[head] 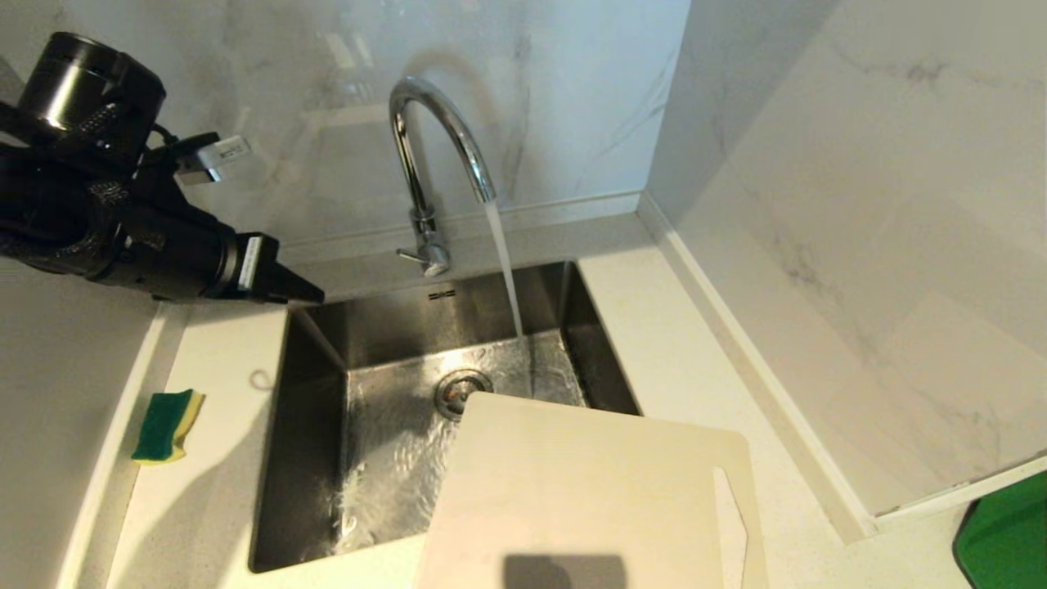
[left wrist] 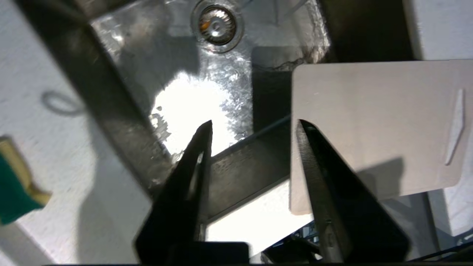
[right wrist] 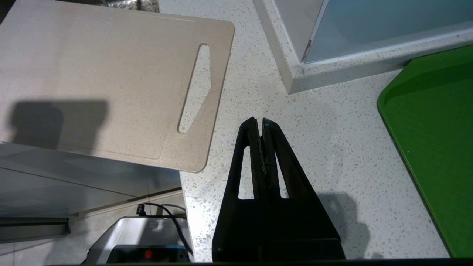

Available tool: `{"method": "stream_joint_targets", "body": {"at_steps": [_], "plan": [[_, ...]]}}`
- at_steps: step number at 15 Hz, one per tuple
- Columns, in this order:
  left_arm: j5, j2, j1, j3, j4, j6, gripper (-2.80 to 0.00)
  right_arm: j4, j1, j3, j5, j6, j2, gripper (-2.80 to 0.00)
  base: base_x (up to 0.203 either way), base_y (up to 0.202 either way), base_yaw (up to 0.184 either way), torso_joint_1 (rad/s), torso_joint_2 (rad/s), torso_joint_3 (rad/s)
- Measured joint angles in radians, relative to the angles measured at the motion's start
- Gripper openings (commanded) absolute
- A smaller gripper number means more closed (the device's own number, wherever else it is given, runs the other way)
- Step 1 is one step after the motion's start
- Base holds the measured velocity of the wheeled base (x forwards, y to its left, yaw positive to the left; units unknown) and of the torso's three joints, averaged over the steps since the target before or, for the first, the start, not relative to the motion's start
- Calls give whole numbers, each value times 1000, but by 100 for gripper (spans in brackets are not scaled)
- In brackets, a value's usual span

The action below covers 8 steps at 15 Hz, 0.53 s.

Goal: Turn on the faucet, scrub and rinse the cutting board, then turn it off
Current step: Turn off the tap

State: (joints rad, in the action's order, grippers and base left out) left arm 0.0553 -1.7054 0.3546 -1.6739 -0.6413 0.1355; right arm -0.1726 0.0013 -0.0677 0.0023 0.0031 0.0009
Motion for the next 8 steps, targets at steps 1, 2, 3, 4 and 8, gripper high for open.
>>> {"method": "stream_joint_targets", "body": {"at_steps": [1, 2, 3, 4, 8], "plan": [[-2, -24, 10, -19, 2, -3, -280, 0, 0, 0, 0, 0, 0, -280, 0, 0, 0, 0, 0, 0], [-5, -52, 16, -34, 4, 0, -280, 0, 0, 0, 0, 0, 0, -280, 0, 0, 0, 0, 0, 0], [-6, -84, 19, -50, 6, 1, -280, 0, 0, 0, 0, 0, 0, -280, 0, 0, 0, 0, 0, 0], [-7, -116, 21, -66, 8, 2, -280, 0, 0, 0, 0, 0, 0, -280, 0, 0, 0, 0, 0, 0], [-8, -255, 21, -169, 91, 65, -280, 1, 0, 0, -1, 0, 0, -280, 0, 0, 0, 0, 0, 0]]}}
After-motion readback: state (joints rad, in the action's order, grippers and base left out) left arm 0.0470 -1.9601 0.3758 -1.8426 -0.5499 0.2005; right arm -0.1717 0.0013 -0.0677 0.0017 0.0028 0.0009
